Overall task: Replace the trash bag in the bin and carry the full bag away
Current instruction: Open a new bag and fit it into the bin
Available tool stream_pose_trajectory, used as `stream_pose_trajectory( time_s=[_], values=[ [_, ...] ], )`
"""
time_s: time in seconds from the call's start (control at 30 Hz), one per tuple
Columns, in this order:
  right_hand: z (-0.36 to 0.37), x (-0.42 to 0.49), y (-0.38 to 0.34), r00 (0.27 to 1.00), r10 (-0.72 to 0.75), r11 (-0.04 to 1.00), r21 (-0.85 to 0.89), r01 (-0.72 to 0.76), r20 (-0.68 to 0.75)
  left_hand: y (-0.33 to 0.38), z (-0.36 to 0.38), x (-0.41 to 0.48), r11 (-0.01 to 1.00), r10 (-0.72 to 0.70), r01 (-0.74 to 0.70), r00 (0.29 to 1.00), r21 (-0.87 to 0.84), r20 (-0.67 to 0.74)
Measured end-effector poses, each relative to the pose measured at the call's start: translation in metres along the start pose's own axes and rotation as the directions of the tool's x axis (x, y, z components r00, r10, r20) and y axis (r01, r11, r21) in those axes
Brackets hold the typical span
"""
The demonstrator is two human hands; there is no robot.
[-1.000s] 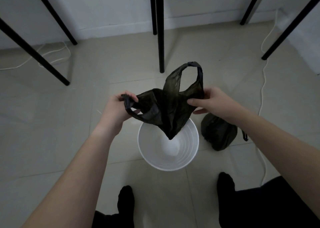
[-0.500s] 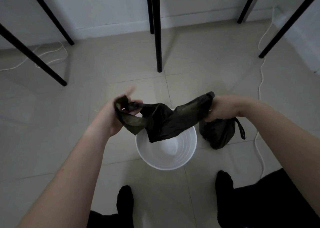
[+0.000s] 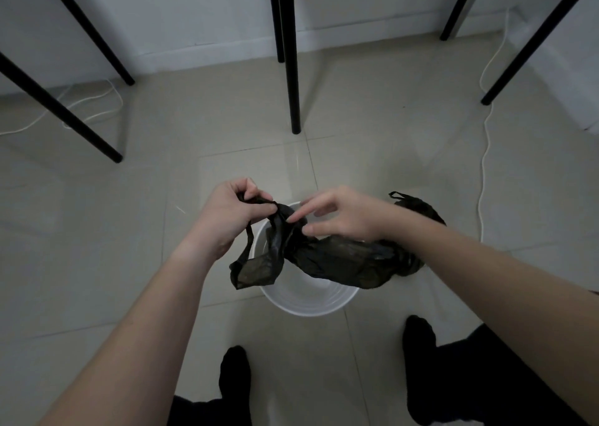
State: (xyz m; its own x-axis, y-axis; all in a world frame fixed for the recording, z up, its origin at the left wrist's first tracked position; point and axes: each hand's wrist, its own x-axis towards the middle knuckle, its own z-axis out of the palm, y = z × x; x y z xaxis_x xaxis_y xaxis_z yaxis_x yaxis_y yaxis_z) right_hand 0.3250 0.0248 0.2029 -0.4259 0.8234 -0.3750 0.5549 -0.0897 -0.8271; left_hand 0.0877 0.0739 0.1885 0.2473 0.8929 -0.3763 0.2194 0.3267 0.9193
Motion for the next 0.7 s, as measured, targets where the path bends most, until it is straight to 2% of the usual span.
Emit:
stream_pose_trajectory(
  time_s=[0.2,0.27,0.33,0.4,0.47,0.6,0.7],
  values=[
    [0.017,0.013,0.007,0.988,0.042,0.998,-0.033,-0.047,-0.152,0.002,0.0,-0.002,0.994,0.085,-0.086,0.996,0.069,0.022],
    [0.015,0.016,0.007,0.983,0.048,0.991,-0.114,-0.069,-0.175,0.002,-0.004,-0.003,0.987,0.114,-0.118,0.993,0.112,0.035],
    [0.012,0.02,0.004,0.987,0.063,0.962,-0.253,-0.099,-0.146,-0.001,-0.008,-0.002,0.962,0.149,-0.155,0.988,0.226,0.044],
    [0.01,0.024,0.01,0.988,0.087,0.928,-0.349,-0.127,-0.129,-0.007,-0.01,0.0,0.895,0.197,-0.201,0.979,0.399,0.051],
    [0.011,0.022,0.016,0.979,0.089,0.92,-0.36,-0.152,-0.184,-0.01,-0.007,0.0,0.812,0.222,-0.222,0.973,0.54,0.065],
    [0.013,0.018,0.023,0.977,0.078,0.881,-0.444,-0.161,-0.2,-0.011,0.004,-0.004,0.726,0.188,-0.222,0.975,0.651,0.123],
    [0.015,0.018,0.028,0.969,0.138,0.85,-0.477,-0.223,-0.207,-0.013,0.01,-0.004,0.639,0.202,-0.224,0.972,0.736,0.121]
  ],
)
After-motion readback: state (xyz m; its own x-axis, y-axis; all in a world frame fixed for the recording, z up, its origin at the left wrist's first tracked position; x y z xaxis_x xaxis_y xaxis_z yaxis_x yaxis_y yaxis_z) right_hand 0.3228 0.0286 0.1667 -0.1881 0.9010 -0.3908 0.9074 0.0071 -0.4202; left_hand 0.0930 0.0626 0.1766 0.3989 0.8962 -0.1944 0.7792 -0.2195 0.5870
